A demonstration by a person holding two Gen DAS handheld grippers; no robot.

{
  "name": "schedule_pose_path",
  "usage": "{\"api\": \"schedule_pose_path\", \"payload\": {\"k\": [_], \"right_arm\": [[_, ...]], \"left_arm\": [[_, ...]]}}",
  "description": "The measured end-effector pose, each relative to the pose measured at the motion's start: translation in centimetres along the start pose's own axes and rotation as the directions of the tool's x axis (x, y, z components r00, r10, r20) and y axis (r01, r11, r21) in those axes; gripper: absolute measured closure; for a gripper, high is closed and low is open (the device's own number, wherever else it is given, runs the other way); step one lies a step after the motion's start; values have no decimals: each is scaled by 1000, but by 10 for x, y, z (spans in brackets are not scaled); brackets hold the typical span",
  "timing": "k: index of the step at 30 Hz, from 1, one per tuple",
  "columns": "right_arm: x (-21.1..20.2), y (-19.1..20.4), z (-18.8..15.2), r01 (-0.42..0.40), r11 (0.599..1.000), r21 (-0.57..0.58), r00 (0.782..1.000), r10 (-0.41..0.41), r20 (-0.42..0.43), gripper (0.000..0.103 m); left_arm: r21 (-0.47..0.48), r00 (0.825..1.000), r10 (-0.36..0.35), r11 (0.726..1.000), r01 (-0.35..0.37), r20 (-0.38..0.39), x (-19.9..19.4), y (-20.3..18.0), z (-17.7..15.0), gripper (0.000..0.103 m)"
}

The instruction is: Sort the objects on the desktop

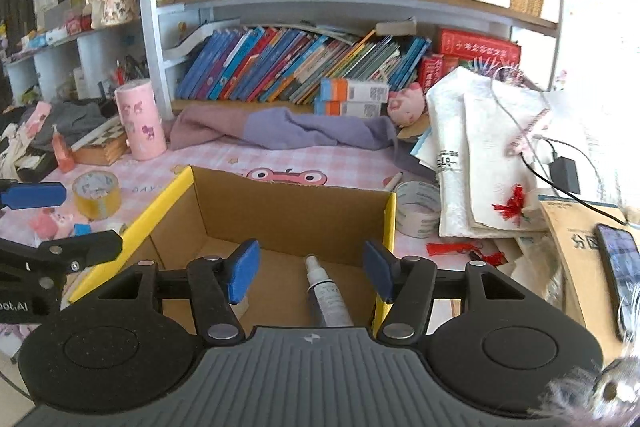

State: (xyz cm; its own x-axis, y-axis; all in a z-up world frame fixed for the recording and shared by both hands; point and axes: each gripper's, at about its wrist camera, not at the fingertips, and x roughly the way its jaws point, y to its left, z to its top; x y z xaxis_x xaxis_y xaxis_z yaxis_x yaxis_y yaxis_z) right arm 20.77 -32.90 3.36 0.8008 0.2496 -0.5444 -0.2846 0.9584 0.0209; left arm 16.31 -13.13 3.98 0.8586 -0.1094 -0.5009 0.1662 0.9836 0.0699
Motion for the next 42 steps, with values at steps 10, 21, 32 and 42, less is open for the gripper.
{"api": "schedule_pose_path", "payload": {"k": [10, 21, 32, 42], "right_arm": [[-33, 26, -33, 91, 994, 54, 995, -94, 44, 45], [-50, 68, -75, 197, 967, 159, 980, -201, 12, 44], [-58, 119, -109, 195, 964, 182, 980, -183, -81, 40], [-63, 167, -126, 145, 976, 163, 984, -125, -128, 37]], "left_arm": [[10, 1000, -27, 1000, 27, 16, -24, 17, -25, 12], [-11, 998, -43, 999, 43, -36, -43, 46, -66, 13], [13, 992, -17, 1000, 18, -122, -60, 78, -104, 12], [28, 986, -27, 999, 32, -162, -78, 96, -127, 12]]}}
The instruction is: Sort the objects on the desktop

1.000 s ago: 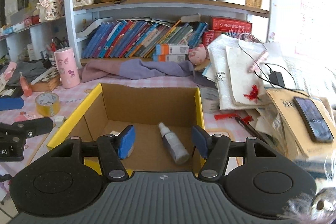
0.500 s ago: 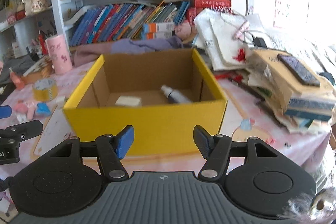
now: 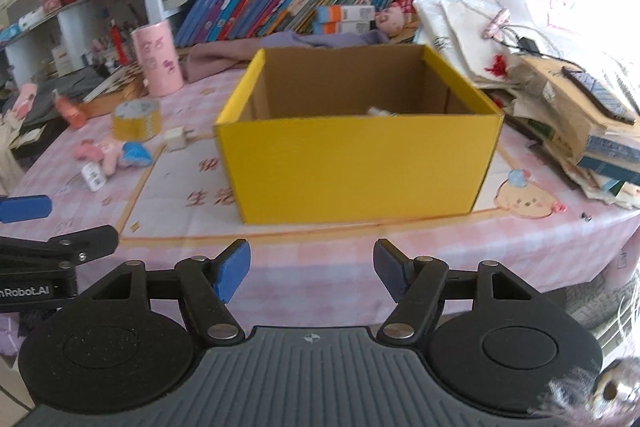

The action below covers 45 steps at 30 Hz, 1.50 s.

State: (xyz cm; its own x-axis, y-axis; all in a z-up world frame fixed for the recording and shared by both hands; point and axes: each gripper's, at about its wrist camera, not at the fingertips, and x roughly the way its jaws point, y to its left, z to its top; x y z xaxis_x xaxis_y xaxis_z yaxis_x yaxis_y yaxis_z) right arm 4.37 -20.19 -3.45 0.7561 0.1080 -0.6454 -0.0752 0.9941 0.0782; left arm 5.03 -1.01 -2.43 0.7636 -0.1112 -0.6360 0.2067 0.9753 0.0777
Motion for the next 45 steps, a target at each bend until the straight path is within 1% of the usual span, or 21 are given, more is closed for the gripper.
{"api": "schedule_pose_path", "payload": {"k": [10, 18, 21, 27, 33, 38, 45], "right_arm": [[-2, 37, -17, -52, 999, -17, 998, 51, -44, 34], [0, 59, -23, -74, 997, -14, 995, 73, -68, 33], [0, 66, -24, -82, 996, -21, 994, 80, -74, 33], [0, 85, -24, -100, 993, -62, 993, 95, -70, 32], [4, 100, -21, -127, 988, -90, 989, 118, -91, 32], [6, 115, -20, -158, 976, -153, 985, 145, -96, 32], [14, 134, -16, -203, 956, -212, 977, 184, -106, 32]], "left_arm": [[-19, 999, 27, 999, -27, -24, -16, 28, -22, 12], [-83, 997, 77, 993, -79, -30, -27, 56, -36, 12], [-107, 994, 107, 988, -109, -27, -31, 65, -40, 12], [-128, 991, 127, 983, -130, -28, -37, 77, -46, 12], [-159, 989, 145, 976, -148, -34, -44, 89, -51, 12], [-208, 986, 157, 964, -164, -49, -44, 101, -56, 12], [-247, 983, 171, 952, -184, -70, -43, 112, -60, 12]]}}
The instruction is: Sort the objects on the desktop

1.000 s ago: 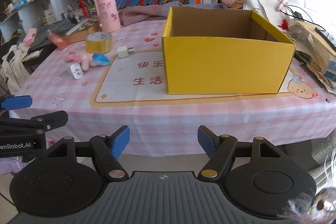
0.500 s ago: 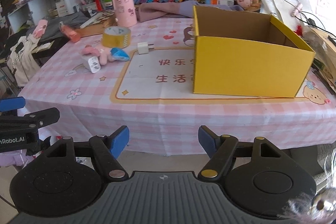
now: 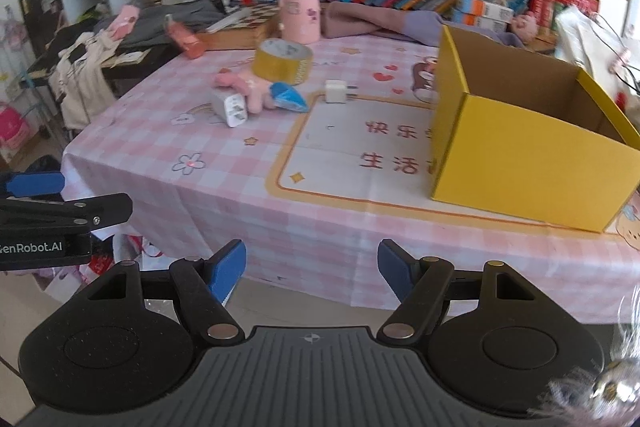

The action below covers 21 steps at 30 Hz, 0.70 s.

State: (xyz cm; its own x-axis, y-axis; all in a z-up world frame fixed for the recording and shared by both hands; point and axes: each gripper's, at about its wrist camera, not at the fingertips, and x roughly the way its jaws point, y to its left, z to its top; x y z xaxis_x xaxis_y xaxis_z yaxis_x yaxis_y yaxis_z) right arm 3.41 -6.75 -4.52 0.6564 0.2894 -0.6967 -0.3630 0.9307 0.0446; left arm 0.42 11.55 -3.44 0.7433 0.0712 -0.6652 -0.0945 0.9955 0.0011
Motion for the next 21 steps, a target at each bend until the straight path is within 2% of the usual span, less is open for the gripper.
{"api": "schedule_pose_path", "payload": {"k": [13, 21], "right_arm": [[36, 6, 27, -55, 996, -71, 998, 54, -16, 32], [63, 2, 60, -58, 990, -126, 998, 61, 27, 32]], "left_arm": [[-26, 1000, 18, 1000, -18, -2, 27, 7, 18, 12], [22, 1000, 16, 1000, -16, 0, 53, 2, 47, 12]]}}
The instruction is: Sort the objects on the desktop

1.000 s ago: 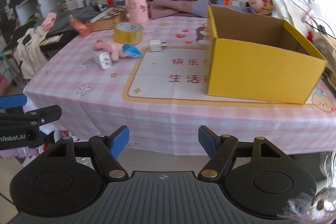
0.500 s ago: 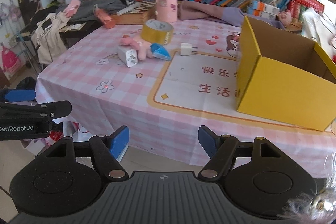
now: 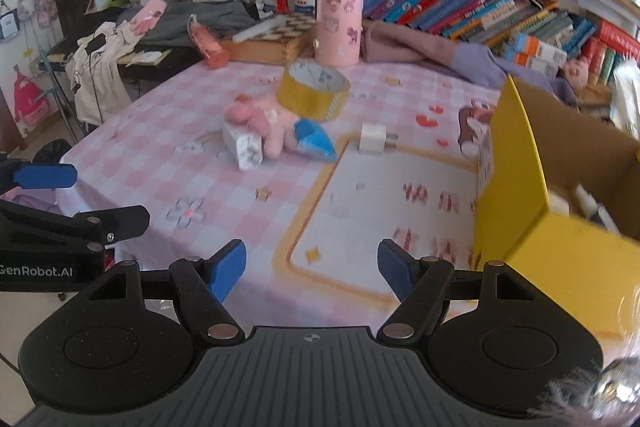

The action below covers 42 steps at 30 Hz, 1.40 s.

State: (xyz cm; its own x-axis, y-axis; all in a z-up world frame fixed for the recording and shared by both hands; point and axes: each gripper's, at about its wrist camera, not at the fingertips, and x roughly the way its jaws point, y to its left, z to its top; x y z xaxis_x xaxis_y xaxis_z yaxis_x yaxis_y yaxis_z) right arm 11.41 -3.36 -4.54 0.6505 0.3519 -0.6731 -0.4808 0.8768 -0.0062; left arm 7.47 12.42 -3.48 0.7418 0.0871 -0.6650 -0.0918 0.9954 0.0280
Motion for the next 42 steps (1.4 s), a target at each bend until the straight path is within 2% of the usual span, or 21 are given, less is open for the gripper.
{"api": "schedule_pose_path", "payload": {"k": [8, 16, 24, 27, 30, 34, 35, 37, 42], "right_arm": [[33, -17, 28, -5, 1000, 5, 1000, 5, -2, 35], [63, -34, 53, -12, 999, 45, 1000, 12, 0, 35], [101, -50, 75, 25, 994, 107, 999, -22, -23, 35], [117, -55, 84, 47, 990, 136, 999, -43, -32, 35], [135, -60, 91, 73, 986, 148, 997, -67, -41, 35], [156, -66, 97, 101, 982, 158, 994, -94, -52, 35], [161, -67, 98, 107, 981, 161, 993, -99, -57, 35], [169, -69, 99, 108, 980, 168, 993, -97, -72, 35], [184, -75, 98, 100, 975, 198, 990, -78, -117, 35]], "left_arm": [[-15, 999, 5, 1000, -5, -40, 33, -1, 21, 12], [-34, 999, 15, 999, -17, -34, 58, 0, 47, 12], [-74, 999, 28, 997, -32, -43, 94, 17, 81, 12], [-84, 997, 5, 996, -11, -71, 112, 22, 93, 12], [-138, 997, -31, 990, 20, -76, 127, 29, 103, 13], [-142, 994, -28, 990, 13, -102, 154, 33, 113, 14], [-134, 993, -25, 991, 9, -118, 161, 32, 115, 15], [-122, 986, -37, 992, 17, -163, 175, 32, 116, 28], [-87, 965, -62, 995, 41, -253, 203, 25, 111, 44]]}}
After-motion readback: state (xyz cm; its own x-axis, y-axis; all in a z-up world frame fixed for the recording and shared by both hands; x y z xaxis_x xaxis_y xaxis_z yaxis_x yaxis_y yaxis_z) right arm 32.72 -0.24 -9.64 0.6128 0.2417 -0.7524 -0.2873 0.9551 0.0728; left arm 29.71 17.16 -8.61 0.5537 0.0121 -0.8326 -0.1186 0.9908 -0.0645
